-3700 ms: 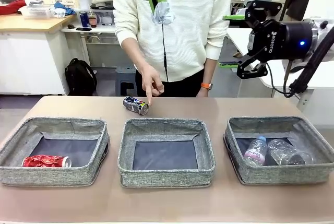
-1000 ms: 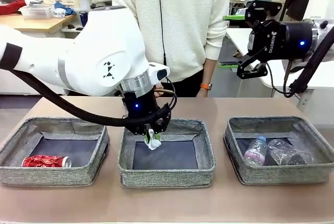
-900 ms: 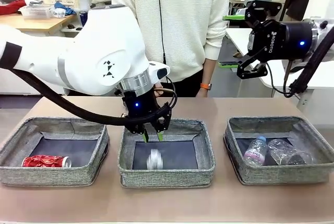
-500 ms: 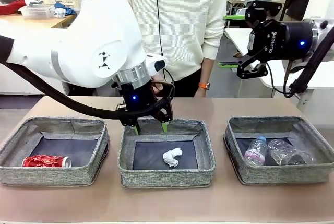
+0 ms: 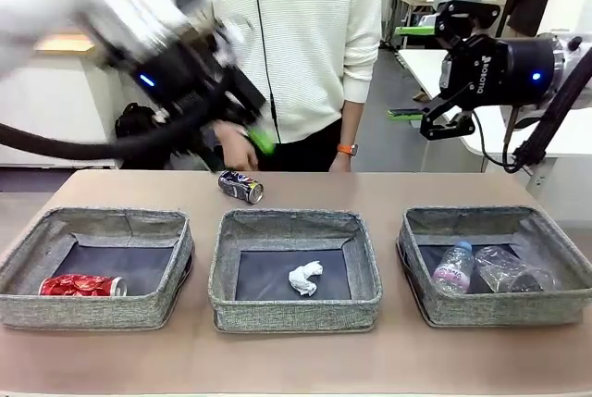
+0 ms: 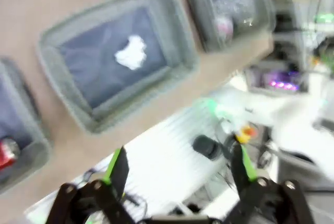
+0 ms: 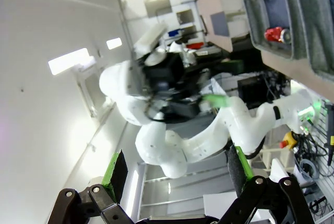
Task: Sort the waste into the appropriate baskets.
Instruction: Place the picked waste into the Fabric basket indicated by the person.
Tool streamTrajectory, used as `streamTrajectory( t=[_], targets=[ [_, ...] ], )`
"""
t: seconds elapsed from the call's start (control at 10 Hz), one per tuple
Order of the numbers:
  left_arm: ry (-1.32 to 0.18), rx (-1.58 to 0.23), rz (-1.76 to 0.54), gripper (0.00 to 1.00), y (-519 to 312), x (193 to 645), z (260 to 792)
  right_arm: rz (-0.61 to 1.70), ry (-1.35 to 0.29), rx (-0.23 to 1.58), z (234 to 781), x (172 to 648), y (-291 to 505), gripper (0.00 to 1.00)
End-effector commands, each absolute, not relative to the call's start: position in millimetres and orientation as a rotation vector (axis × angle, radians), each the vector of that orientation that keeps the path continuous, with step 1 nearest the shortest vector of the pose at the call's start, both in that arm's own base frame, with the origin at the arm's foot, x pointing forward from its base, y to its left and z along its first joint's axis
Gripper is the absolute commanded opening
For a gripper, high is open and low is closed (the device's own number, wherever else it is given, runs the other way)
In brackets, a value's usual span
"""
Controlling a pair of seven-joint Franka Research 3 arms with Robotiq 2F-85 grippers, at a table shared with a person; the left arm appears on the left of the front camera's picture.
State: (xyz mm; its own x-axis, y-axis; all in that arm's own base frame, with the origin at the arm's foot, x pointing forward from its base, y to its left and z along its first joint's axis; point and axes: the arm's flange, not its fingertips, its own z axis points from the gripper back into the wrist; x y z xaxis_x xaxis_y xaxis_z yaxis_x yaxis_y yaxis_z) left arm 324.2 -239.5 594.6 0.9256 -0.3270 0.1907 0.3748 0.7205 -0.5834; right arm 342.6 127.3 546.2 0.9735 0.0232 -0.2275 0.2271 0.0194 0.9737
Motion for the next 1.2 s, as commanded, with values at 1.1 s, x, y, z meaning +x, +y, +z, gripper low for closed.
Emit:
streamTrajectory(
  t=[1.1],
  targets=[
    [-0.246,-1.385,-0.257,1.0,28.3,258.4,620.1,-0.164,0.188,1.565,548.4,343.1,130.0,1.0]
  ],
)
